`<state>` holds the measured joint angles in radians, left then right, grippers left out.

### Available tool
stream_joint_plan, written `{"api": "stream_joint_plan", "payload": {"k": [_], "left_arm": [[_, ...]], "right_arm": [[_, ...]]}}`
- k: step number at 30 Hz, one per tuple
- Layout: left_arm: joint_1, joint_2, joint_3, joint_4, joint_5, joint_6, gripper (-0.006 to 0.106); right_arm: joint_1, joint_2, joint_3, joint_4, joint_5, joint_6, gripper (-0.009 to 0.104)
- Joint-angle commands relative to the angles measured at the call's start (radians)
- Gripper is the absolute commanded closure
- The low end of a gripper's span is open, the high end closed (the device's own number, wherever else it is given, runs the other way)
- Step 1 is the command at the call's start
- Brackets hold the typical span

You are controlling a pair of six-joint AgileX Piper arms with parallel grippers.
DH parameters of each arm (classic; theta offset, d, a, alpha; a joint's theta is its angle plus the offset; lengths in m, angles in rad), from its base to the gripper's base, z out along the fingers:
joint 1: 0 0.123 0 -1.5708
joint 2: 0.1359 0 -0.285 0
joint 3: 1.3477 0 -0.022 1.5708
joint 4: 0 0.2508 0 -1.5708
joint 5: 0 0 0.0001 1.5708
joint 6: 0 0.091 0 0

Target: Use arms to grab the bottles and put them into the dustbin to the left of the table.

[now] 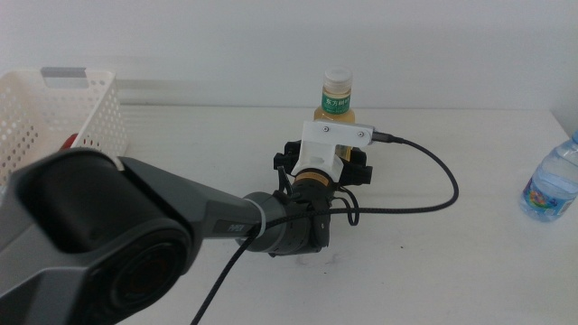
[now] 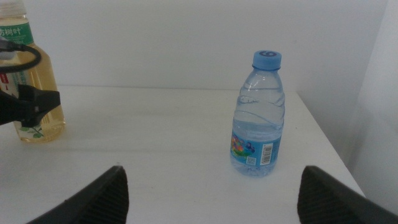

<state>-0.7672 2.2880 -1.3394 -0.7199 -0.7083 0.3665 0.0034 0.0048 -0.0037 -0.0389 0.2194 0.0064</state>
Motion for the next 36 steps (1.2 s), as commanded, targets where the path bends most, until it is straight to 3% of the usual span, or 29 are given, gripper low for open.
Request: {"api": "stream_joint_plan", "payload": {"k": [1, 5, 7, 11, 15, 18, 20, 23, 26, 29, 36], "left_arm": [[0.012, 0.025, -0.042, -0.002, 0.001, -0.001, 0.007], [0.021, 0.045, -0.071, -0.006, 0.015, -0.005, 0.010], [0.030, 0.045, -0.071, -0.011, 0.026, -0.005, 0.021], [0.042, 0.024, -0.059, -0.022, 0.032, 0.082, 0.061], [0.024, -0.113, 0.032, -0.162, 0.032, 0.204, 0.101], [0.008, -0.288, 0.160, -0.313, 0.034, 0.305, 0.102], [0.007, -0.412, 0.261, -0.338, 0.089, 0.373, 0.102], [0.059, -0.615, 0.347, -0.412, 0.312, 0.495, 0.102], [0.204, -0.786, 0.356, -0.514, 0.640, 0.718, 0.102], [0.363, -0.918, 0.350, -0.501, 0.798, 0.731, 0.102], [0.587, -1.038, 0.335, -0.414, 0.861, 0.731, 0.102]], "right_arm": [[-0.004, -0.005, 0.004, -0.008, -0.010, -0.006, 0.008], [-0.004, -0.005, 0.004, -0.008, -0.010, -0.006, 0.008], [-0.004, -0.005, 0.004, -0.008, -0.010, -0.006, 0.008], [-0.004, -0.005, 0.004, -0.008, -0.010, -0.006, 0.008], [-0.004, -0.005, 0.004, -0.008, -0.010, -0.006, 0.008], [-0.004, -0.005, 0.004, -0.008, -0.010, -0.006, 0.008], [-0.004, -0.005, 0.004, -0.008, -0.010, -0.006, 0.008], [-0.004, -0.005, 0.004, -0.008, -0.010, -0.006, 0.008], [-0.004, -0.005, 0.004, -0.008, -0.010, -0.006, 0.008], [-0.004, -0.005, 0.004, -0.008, -0.010, -0.006, 0.008], [-0.004, -0.005, 0.004, -0.008, -0.010, -0.006, 0.008]]}}
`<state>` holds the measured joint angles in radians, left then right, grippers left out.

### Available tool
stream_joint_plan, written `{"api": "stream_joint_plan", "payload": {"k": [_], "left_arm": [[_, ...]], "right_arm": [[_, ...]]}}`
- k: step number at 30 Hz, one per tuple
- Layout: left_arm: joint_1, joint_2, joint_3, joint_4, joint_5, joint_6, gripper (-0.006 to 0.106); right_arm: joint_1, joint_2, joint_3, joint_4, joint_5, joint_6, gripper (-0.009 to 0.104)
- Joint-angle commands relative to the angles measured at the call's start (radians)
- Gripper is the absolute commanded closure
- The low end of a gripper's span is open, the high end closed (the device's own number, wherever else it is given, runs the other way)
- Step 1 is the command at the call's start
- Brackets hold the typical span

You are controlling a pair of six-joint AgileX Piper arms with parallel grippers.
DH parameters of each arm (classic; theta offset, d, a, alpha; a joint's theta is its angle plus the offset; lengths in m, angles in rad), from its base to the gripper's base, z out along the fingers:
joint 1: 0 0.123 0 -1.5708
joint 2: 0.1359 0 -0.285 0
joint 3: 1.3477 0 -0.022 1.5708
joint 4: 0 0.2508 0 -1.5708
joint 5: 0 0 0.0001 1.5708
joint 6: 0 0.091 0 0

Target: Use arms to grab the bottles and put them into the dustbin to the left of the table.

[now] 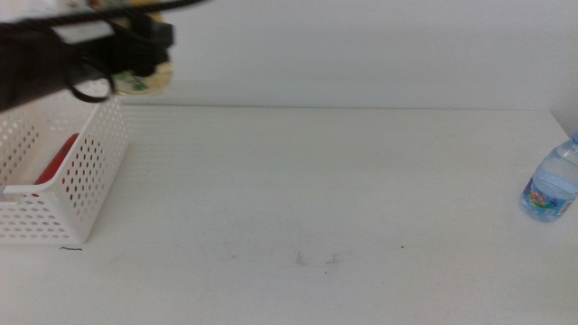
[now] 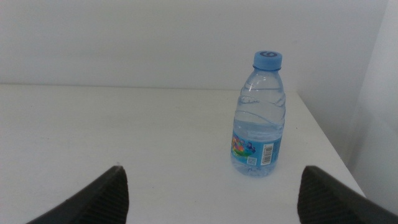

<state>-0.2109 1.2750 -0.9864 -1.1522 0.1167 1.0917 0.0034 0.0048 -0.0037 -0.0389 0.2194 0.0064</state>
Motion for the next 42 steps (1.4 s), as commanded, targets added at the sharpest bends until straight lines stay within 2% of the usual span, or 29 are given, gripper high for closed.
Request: {"api": "stream_joint_plan", "payload": {"k": [1, 3, 5, 8, 10, 12, 13, 16, 20, 28, 37, 42], "left_arm": [[0.064, -0.026, -0.023, 0.018, 0.077, 0.003, 0.102], [0.131, -0.026, -0.033, 0.062, 0.177, -0.023, 0.102], [0.218, -0.022, -0.067, 0.233, 0.291, -0.182, 0.102], [0.336, -0.002, -0.165, 0.585, 0.398, -0.558, 0.102], [0.404, 0.035, -0.270, 0.801, 0.513, -0.699, 0.102], [0.448, 0.101, -0.379, 0.945, 0.635, -0.756, 0.102], [0.467, 0.141, -0.433, 0.974, 0.688, -0.764, 0.102], [0.509, 0.249, -0.550, 0.939, 0.810, -0.738, 0.102], [0.511, 0.382, -0.654, 0.913, 0.968, -0.606, 0.102], [0.511, 0.530, -0.671, 0.908, 1.012, -0.618, 0.102], [0.511, 0.611, -0.671, 0.977, 1.030, -0.619, 0.101], [0.511, 0.643, -0.669, 1.043, 0.987, -0.673, 0.091]], "right_arm": [[-0.004, -0.005, 0.004, -0.008, -0.010, -0.006, 0.008], [-0.004, -0.005, 0.004, -0.008, -0.010, -0.006, 0.008], [-0.004, -0.005, 0.004, -0.008, -0.010, -0.006, 0.008], [-0.004, -0.005, 0.004, -0.008, -0.010, -0.006, 0.008], [-0.004, -0.005, 0.004, -0.008, -0.010, -0.006, 0.008], [-0.004, -0.005, 0.004, -0.008, -0.010, -0.006, 0.008], [-0.004, -0.005, 0.004, -0.008, -0.010, -0.006, 0.008], [-0.004, -0.005, 0.004, -0.008, -0.010, -0.006, 0.008], [-0.004, -0.005, 0.004, -0.008, -0.010, -0.006, 0.008], [-0.004, -0.005, 0.004, -0.008, -0.010, -0.006, 0.008], [-0.004, -0.005, 0.004, -0.008, -0.010, -0.006, 0.008], [-0.004, -0.005, 0.004, -0.008, -0.010, -0.006, 0.008]]}}
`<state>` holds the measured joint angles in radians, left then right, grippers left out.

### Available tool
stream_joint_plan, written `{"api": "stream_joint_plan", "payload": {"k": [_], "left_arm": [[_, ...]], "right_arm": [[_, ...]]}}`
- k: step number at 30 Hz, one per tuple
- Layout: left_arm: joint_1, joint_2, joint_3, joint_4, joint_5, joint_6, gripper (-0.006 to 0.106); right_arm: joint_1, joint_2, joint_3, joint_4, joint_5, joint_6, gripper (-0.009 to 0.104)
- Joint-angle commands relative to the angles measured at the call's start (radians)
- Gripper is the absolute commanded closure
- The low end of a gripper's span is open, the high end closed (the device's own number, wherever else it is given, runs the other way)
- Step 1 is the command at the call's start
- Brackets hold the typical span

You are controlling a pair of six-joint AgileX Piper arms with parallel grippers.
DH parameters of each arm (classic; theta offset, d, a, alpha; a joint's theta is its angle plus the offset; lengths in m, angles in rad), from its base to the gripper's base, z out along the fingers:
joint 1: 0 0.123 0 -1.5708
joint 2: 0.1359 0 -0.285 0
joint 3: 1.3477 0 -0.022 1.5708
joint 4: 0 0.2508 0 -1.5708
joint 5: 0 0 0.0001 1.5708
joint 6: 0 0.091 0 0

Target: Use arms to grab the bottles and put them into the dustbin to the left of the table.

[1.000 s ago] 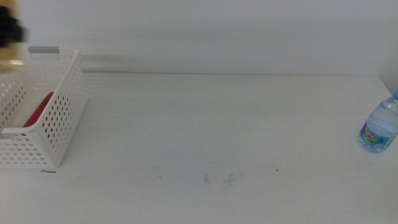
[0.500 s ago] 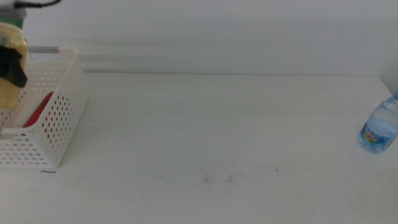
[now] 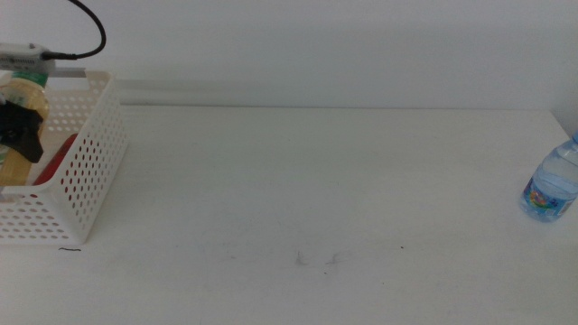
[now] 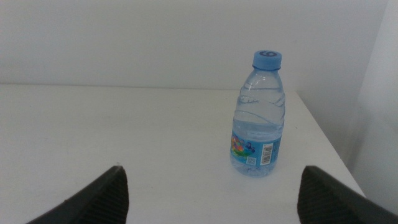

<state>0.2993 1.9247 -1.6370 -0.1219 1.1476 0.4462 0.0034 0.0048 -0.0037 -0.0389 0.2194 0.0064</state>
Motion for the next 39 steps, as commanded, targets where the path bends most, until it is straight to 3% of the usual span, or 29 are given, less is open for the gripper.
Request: {"api": "stream_joint_plan", "payload": {"k": [1, 11, 13, 16, 19, 24, 27, 30, 35, 39], "left_arm": [[0.000, -0.003, -0.018, 0.018, -0.055, -0.033, 0.086], [0.000, 0.029, -0.016, 0.018, -0.069, -0.032, 0.015], [0.000, 0.015, -0.024, 0.009, -0.053, -0.032, 0.007], [-0.001, -0.014, -0.054, -0.018, 0.006, -0.046, 0.007], [-0.001, -0.060, -0.092, -0.097, 0.074, -0.045, 0.007], [-0.020, -0.195, -0.117, -0.401, 0.074, 0.049, 0.007], [-0.089, -0.321, -0.111, -0.503, 0.074, 0.157, 0.007], [-0.217, -0.464, -0.108, -0.516, 0.074, 0.212, 0.007], [-0.505, -0.642, -0.108, -0.431, 0.074, 0.230, 0.007], [-0.650, -0.701, -0.108, -0.410, 0.074, 0.230, 0.007]], "right_arm": [[-0.004, -0.005, 0.004, -0.008, -0.010, -0.006, 0.008], [-0.004, -0.005, 0.004, -0.008, -0.010, -0.006, 0.008], [-0.004, -0.005, 0.004, -0.008, -0.010, -0.006, 0.008], [-0.004, -0.005, 0.004, -0.008, -0.010, -0.006, 0.008], [-0.004, -0.005, 0.004, -0.008, -0.010, -0.006, 0.008], [-0.004, -0.005, 0.004, -0.008, -0.010, -0.006, 0.008], [-0.004, -0.005, 0.004, -0.008, -0.010, -0.006, 0.008], [-0.004, -0.005, 0.004, -0.008, -0.010, -0.006, 0.008], [-0.004, -0.005, 0.004, -0.008, -0.010, -0.006, 0.008], [-0.004, -0.005, 0.004, -0.008, -0.010, -0.006, 0.008]]}}
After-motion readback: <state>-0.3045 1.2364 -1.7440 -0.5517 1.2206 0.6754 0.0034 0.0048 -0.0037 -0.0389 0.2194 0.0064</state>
